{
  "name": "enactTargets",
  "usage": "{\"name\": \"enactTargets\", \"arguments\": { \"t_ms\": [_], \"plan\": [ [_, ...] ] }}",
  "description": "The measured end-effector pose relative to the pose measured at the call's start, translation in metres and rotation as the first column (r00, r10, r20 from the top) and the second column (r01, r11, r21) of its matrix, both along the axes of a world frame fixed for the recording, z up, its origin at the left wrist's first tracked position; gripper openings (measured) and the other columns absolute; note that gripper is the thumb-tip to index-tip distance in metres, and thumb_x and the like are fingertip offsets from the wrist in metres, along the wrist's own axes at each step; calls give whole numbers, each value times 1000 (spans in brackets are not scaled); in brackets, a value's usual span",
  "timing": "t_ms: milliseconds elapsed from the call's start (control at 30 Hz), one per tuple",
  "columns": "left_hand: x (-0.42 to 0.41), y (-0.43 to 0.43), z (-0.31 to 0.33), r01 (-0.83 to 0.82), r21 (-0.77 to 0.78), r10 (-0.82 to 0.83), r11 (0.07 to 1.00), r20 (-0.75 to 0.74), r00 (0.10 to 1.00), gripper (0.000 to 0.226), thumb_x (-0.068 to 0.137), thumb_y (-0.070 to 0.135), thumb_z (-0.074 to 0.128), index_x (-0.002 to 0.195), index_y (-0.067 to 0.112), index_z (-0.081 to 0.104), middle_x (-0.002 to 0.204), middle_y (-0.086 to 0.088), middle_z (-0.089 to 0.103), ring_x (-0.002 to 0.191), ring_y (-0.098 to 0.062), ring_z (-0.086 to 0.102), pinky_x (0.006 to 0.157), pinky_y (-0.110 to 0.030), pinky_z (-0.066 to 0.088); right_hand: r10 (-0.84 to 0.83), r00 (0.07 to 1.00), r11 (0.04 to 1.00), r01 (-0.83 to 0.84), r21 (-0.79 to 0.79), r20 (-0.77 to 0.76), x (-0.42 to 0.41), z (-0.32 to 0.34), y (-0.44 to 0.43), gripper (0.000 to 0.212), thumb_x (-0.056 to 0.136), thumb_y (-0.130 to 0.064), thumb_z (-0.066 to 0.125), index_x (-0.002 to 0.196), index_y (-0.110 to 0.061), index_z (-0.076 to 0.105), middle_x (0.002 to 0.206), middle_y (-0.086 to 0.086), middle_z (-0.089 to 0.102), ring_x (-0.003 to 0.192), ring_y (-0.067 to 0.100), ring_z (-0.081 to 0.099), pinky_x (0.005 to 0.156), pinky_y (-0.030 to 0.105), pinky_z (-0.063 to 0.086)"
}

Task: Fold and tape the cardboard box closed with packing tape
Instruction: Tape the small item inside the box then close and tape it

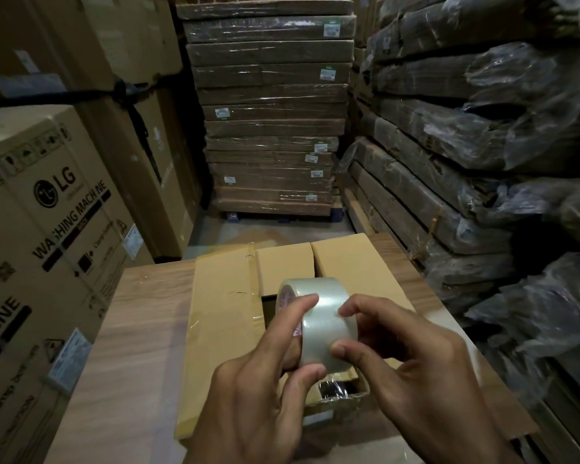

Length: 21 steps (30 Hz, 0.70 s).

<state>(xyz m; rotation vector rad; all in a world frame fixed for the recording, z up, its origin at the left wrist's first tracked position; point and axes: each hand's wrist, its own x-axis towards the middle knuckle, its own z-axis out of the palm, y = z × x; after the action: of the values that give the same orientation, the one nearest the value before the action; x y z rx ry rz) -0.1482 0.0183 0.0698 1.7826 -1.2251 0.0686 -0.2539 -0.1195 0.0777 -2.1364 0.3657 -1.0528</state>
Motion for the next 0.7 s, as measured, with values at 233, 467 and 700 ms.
{"name": "enactTargets", "arguments": {
  "t_ms": [233, 467, 700],
  "plan": [
    [-3, 0, -3, -19, 1, 19, 1000, 0, 1000, 70, 75, 30, 69, 136, 51, 43, 89, 13, 75, 83, 10, 68, 69, -13, 56, -25, 1000, 999, 25, -40, -3, 0, -2, 0, 29, 67, -21, 76, 91, -33, 64, 79, -10, 60, 63, 6, 62, 57, 17, 51],
    [-3, 3, -6, -28, 35, 28, 999, 4, 1000, 76, 72, 26, 72, 136, 55, 41, 86, 13, 76, 79, 8, 69, 64, -16, 57, 16, 998, 1000, -17, -24, -55, 1, -5, -2, 18, 71, -19, 75, 82, -30, 66, 76, -15, 60, 66, 4, 60, 58, 10, 46],
    [-4, 6, -6, -66, 16, 66, 998, -1, 998, 74, 71, 29, 73, 135, 52, 43, 93, 13, 76, 85, 9, 68, 71, -13, 56, 57, 998, 998, -57, -1, -35, 1, -2, 3, 26, 73, -19, 75, 91, -32, 63, 77, -13, 62, 67, 6, 64, 58, 14, 51]
  ]
}}
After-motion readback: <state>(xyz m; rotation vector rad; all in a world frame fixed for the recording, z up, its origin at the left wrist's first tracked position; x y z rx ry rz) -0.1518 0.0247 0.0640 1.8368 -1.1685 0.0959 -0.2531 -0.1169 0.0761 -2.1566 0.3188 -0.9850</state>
